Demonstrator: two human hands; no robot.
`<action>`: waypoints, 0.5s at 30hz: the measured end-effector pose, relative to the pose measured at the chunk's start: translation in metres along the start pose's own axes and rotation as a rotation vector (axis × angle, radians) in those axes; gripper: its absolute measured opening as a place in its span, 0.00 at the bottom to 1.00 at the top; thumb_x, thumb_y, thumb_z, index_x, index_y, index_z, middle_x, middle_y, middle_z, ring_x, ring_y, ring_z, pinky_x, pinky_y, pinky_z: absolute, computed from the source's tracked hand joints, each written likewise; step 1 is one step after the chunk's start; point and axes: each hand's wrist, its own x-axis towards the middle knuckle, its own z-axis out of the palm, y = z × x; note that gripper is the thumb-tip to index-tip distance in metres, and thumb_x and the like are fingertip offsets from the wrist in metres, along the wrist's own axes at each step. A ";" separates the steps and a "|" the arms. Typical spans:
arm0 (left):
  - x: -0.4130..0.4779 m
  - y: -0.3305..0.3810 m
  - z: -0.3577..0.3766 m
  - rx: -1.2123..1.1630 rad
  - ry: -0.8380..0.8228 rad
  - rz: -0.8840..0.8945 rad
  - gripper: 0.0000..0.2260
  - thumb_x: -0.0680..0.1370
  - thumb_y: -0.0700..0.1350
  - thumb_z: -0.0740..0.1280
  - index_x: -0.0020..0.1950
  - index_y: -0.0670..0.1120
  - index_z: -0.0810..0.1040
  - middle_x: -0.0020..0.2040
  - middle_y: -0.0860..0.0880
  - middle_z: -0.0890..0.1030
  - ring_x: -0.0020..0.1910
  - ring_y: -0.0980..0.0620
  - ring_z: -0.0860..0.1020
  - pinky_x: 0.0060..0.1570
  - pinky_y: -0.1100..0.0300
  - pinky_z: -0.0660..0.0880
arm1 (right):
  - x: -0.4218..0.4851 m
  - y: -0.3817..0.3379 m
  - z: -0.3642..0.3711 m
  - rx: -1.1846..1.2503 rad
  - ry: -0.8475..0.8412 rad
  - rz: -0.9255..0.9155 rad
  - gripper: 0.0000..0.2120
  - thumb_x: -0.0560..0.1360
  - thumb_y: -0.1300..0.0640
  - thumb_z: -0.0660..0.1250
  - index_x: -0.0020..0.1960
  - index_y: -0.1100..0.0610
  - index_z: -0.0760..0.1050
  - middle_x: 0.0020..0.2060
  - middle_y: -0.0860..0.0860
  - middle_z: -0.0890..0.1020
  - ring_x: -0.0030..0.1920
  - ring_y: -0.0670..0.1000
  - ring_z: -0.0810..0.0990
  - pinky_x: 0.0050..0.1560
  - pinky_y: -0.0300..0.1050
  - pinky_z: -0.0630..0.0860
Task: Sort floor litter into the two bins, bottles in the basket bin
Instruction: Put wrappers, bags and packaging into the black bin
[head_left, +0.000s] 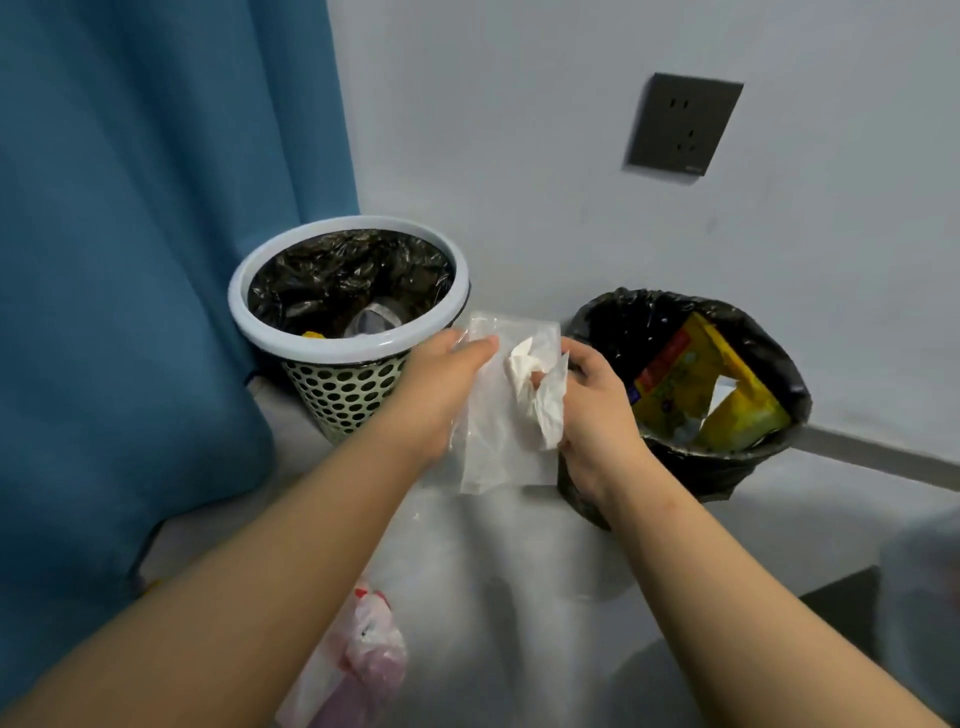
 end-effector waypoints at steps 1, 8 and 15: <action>0.004 0.010 0.008 0.001 -0.019 0.014 0.20 0.71 0.48 0.69 0.61 0.43 0.75 0.57 0.45 0.80 0.57 0.45 0.78 0.60 0.47 0.74 | 0.003 -0.012 -0.005 -0.006 0.017 -0.023 0.19 0.72 0.62 0.71 0.61 0.55 0.73 0.51 0.56 0.83 0.45 0.52 0.83 0.46 0.49 0.80; 0.029 0.058 0.083 -0.074 -0.129 0.038 0.04 0.77 0.40 0.64 0.43 0.47 0.76 0.40 0.46 0.79 0.39 0.48 0.78 0.44 0.56 0.74 | 0.035 -0.081 -0.055 -0.096 0.198 -0.170 0.16 0.74 0.60 0.69 0.59 0.50 0.71 0.50 0.51 0.80 0.47 0.50 0.81 0.41 0.42 0.77; 0.060 0.037 0.145 -0.219 -0.129 -0.078 0.19 0.76 0.36 0.61 0.66 0.47 0.67 0.56 0.40 0.75 0.53 0.43 0.76 0.53 0.49 0.76 | 0.059 -0.083 -0.095 -0.266 0.467 -0.328 0.17 0.77 0.62 0.59 0.63 0.50 0.66 0.41 0.47 0.75 0.41 0.48 0.76 0.37 0.37 0.72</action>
